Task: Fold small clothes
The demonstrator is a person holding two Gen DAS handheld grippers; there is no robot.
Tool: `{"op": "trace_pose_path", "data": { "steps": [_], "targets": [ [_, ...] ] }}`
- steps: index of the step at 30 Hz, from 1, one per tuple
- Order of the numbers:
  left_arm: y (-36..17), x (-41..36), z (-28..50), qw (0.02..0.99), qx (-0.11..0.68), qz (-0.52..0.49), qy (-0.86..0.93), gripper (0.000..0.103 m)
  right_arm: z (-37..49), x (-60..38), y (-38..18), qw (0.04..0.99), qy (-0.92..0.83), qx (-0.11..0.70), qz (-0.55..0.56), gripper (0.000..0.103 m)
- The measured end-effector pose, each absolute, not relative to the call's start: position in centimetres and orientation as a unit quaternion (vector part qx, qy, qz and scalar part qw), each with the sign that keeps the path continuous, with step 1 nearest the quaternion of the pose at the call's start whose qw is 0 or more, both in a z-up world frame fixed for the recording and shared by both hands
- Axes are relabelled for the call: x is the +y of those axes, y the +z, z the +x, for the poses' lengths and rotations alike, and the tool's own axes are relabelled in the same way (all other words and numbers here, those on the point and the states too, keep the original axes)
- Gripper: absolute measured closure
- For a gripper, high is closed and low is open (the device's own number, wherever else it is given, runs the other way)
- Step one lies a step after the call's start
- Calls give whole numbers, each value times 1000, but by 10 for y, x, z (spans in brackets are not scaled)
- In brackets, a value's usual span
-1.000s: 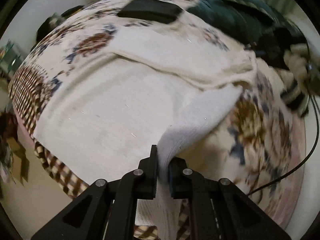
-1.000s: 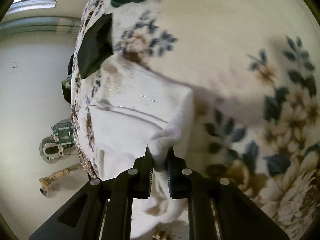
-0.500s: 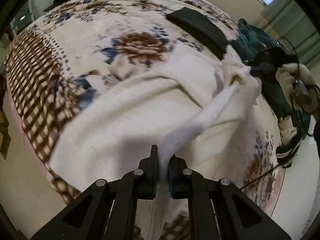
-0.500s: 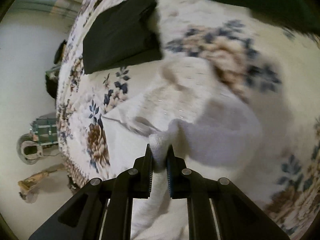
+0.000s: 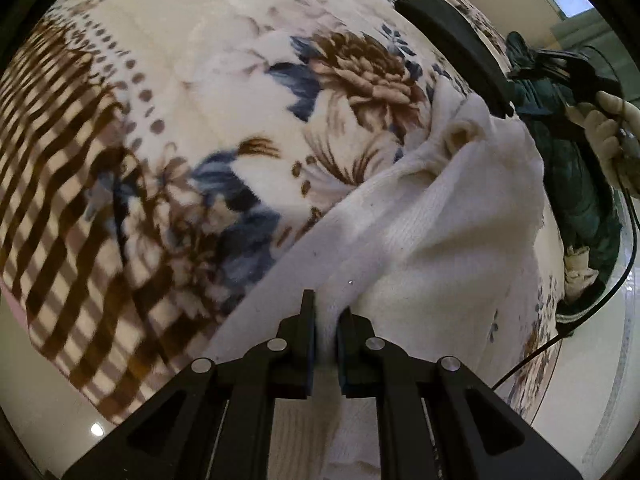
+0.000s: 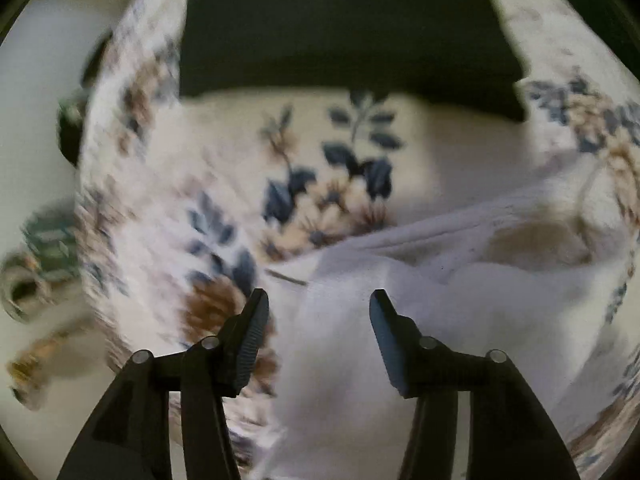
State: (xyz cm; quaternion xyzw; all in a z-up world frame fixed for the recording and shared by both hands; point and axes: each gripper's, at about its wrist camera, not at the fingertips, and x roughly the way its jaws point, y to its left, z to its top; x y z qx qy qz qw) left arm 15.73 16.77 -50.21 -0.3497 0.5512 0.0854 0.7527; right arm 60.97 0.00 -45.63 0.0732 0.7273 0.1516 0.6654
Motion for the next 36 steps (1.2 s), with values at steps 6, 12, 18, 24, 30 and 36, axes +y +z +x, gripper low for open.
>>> {"op": "trace_pose_path", "data": {
  "steps": [6, 12, 18, 24, 30, 36],
  "targets": [
    [-504, 173, 155, 745, 558, -359, 66, 97, 610, -7, -468, 656, 106, 747, 8, 48],
    [-503, 177, 147, 743, 564, -353, 65, 97, 594, 44, -513, 654, 113, 739, -115, 90],
    [-504, 190, 136, 739, 563, -365, 68, 96, 592, 60, -485, 710, 140, 685, -88, 100],
    [-517, 218, 125, 704, 553, -443, 45, 69, 582, 50, -481, 688, 146, 708, -65, 59],
    [-503, 225, 115, 718, 565, -405, 36, 66, 466, -30, -432, 689, 170, 704, 31, 53],
    [-507, 201, 110, 722, 604, -338, 20, 66, 288, -113, -477, 625, 114, 767, 89, 53]
  ]
}}
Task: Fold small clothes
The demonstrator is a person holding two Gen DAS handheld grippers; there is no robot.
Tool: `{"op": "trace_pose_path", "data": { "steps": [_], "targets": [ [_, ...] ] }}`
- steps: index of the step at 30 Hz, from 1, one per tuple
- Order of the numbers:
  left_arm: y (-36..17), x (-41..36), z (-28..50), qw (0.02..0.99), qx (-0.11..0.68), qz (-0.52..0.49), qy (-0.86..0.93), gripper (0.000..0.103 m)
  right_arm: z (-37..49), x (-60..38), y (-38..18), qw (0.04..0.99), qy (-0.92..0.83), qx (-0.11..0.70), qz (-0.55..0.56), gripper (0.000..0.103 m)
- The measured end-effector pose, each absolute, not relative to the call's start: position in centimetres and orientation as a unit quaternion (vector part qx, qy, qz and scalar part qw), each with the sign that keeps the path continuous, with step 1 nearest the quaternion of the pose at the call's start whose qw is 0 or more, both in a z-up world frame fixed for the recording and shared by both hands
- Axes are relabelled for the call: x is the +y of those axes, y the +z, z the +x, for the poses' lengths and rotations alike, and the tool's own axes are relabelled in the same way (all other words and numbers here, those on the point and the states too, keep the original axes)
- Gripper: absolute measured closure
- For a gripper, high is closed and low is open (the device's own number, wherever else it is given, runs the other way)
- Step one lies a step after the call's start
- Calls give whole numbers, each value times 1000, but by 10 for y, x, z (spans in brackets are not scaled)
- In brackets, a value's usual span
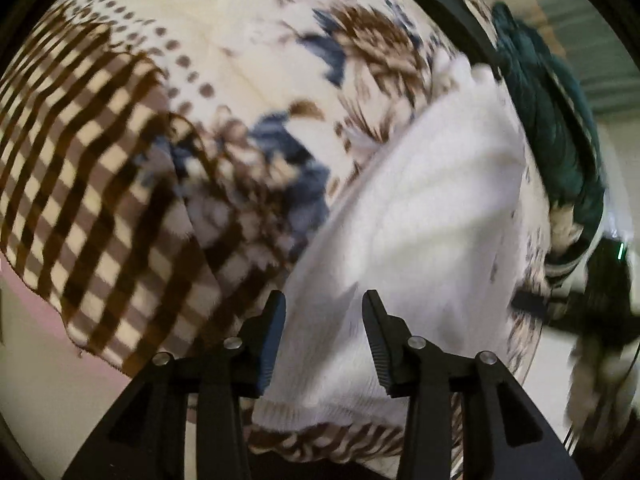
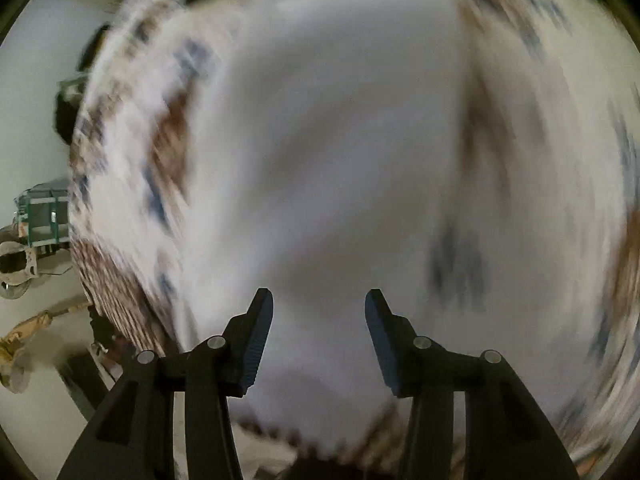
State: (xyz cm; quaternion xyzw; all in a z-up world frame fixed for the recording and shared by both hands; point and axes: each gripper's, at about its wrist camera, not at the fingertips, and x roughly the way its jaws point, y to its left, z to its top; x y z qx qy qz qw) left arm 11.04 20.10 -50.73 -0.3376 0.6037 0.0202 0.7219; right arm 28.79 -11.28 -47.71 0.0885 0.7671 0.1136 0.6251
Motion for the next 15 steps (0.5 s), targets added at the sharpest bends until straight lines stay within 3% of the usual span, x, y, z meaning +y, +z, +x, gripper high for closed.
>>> {"op": "trace_pose_path", "data": {
  "steps": [5, 6, 7, 8, 15],
  "targets": [
    [-515, 172, 109, 730, 631, -261, 26, 69, 179, -153, -540, 571, 91, 795, 182, 53],
    [-515, 169, 107, 740, 624, -249, 29, 76, 164, -155, -550, 572, 89, 791, 198, 55],
    [-514, 167, 105, 752, 613, -242, 23, 100, 152, -159, -559, 575, 83, 782, 223, 62],
    [-513, 165, 103, 757, 609, -236, 21, 100, 143, -160, -565, 579, 80, 775, 241, 95],
    [-488, 178, 91, 763, 582, -281, 2, 100, 86, -157, -527, 650, 16, 723, 233, 99]
  ]
}}
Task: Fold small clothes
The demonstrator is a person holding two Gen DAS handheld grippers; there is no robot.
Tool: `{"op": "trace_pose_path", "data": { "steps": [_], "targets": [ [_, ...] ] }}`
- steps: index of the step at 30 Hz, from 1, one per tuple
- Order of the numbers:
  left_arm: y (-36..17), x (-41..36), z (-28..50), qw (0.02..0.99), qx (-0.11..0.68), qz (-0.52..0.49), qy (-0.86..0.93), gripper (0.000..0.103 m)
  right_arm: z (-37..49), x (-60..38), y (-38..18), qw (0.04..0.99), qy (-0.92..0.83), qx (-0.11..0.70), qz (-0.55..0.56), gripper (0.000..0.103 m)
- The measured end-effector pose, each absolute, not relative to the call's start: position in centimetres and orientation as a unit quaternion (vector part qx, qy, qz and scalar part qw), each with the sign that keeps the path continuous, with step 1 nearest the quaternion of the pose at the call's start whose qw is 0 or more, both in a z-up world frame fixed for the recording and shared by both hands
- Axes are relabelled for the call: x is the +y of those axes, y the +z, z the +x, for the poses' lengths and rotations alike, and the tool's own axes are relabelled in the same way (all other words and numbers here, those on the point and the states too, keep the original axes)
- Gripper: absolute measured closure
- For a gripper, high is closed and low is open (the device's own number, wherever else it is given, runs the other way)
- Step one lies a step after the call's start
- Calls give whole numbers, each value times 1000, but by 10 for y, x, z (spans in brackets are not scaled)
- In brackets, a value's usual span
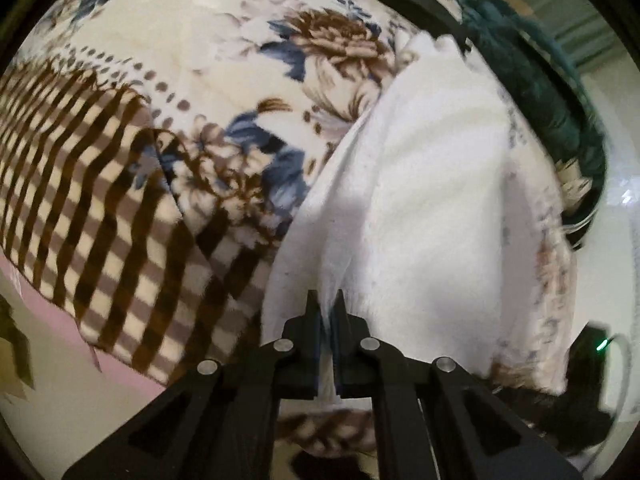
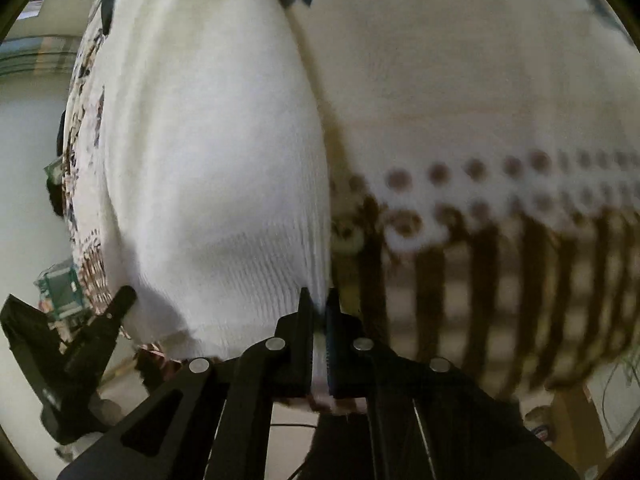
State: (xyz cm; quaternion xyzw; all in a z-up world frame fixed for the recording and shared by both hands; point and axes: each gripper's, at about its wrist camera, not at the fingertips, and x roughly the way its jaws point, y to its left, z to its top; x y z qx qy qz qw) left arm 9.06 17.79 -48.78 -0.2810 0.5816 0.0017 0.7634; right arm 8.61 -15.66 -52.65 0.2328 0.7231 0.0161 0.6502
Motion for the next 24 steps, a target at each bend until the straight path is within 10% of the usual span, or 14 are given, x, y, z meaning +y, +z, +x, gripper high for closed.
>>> {"op": "trace_pose_path", "data": {
  "steps": [19, 24],
  "targets": [
    [-546, 206, 114, 715, 656, -236, -50, 94, 72, -114, -553, 622, -15, 761, 184, 99],
    [-486, 223, 130, 732, 617, -284, -57, 54, 93, -117, -519, 603, 4, 772, 202, 52]
  ]
}}
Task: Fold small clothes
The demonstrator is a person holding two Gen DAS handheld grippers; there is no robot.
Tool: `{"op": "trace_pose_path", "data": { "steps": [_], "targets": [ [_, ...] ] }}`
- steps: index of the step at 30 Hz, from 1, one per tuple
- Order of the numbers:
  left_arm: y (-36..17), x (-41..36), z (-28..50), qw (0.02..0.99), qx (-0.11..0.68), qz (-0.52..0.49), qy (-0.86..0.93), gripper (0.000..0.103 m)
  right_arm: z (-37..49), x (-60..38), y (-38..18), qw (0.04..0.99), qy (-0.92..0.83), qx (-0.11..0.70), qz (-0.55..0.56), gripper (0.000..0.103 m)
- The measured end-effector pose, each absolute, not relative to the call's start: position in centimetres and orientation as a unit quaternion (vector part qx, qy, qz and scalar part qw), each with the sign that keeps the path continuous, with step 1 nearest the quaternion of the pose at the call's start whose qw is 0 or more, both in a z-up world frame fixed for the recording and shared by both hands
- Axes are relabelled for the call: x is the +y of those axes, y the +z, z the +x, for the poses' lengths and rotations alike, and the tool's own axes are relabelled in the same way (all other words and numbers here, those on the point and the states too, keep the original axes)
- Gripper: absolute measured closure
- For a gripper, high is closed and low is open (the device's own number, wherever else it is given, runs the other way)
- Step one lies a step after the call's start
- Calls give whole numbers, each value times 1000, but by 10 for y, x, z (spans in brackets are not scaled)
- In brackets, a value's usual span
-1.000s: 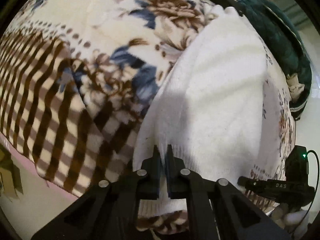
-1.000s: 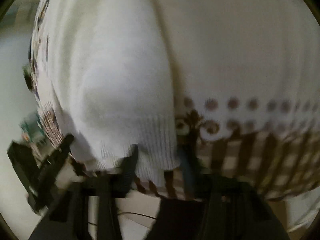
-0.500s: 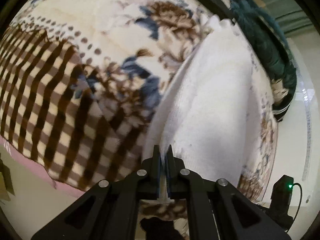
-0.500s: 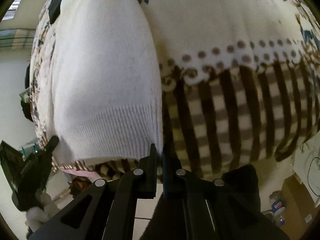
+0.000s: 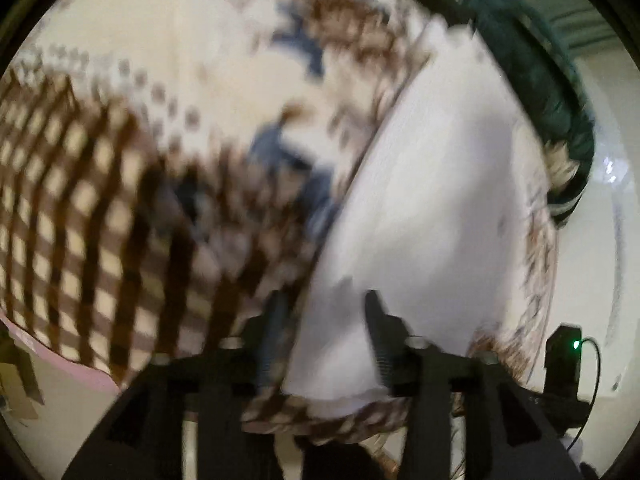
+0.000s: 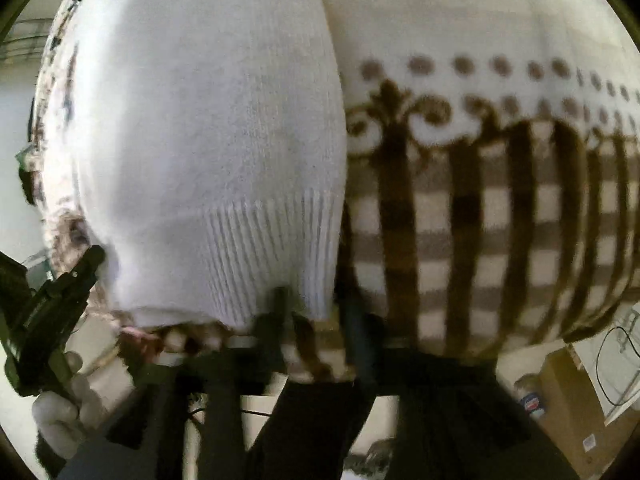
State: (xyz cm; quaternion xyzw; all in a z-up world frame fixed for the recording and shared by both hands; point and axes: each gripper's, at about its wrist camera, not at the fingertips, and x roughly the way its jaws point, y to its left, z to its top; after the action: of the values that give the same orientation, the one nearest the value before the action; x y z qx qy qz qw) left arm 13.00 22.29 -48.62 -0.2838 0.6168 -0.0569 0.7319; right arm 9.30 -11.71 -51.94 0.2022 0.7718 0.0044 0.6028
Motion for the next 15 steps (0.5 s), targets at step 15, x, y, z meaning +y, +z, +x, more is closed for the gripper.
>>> {"op": "trace_pose_path", "data": {
  "steps": [15],
  "targets": [
    [-481, 160, 448, 801, 558, -199, -84, 54, 312, -182, -452, 740, 10, 630, 234, 49]
  ]
}}
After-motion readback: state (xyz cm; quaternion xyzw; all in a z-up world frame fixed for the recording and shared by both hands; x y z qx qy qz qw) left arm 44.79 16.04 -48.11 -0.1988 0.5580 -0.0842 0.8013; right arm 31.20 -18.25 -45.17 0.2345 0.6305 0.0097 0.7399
